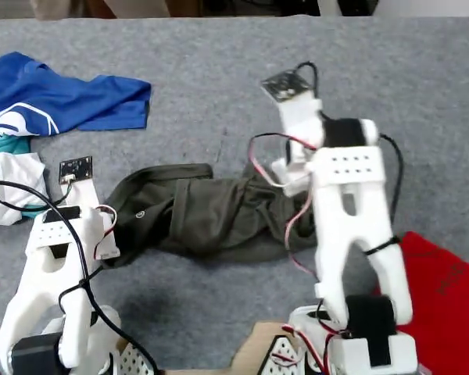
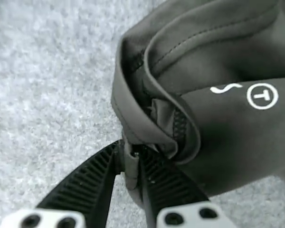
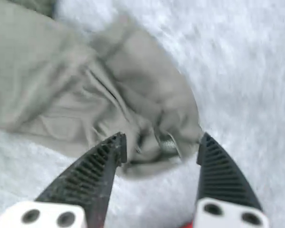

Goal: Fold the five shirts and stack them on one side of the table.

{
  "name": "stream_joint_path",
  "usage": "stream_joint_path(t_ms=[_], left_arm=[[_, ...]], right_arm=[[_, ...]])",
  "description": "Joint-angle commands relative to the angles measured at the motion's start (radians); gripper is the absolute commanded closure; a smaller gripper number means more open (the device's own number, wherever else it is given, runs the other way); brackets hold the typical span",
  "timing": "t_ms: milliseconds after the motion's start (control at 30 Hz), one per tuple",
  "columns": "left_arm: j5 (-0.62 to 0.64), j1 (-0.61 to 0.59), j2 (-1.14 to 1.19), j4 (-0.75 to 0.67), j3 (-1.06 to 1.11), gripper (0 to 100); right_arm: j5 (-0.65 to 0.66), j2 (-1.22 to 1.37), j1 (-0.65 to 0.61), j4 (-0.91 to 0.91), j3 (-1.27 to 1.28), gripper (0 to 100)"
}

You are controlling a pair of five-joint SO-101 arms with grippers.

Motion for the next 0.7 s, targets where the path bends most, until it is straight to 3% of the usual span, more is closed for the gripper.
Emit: stream_joint_path(t_ms=[0,200,367,533,667], left_arm=[[0.028,-0.003,-0.016,-0.017,-0.002,98],[0.040,-0.003,-0.016,-0.017,0.000,98],[0.040,-0.005,-0.016,-0.017,0.002,98],[0.041,-0.003,-0.016,-0.017,0.005,98],[0.041,0.003,-0.024,-0.048,0.025,98]], right_arm=[[-0.086,0.085,-0.133,-0.017,-0.159,73.9],[-0.124,0.493,-0.320,0.002,-0.469,73.7],[-0.124,0.825,-0.429,0.140,-0.788,73.7],[-0.126,1.084,-0.458,0.285,-1.159,73.8],[-0.130,1.211,-0.460,0.299,-1.337,73.8]])
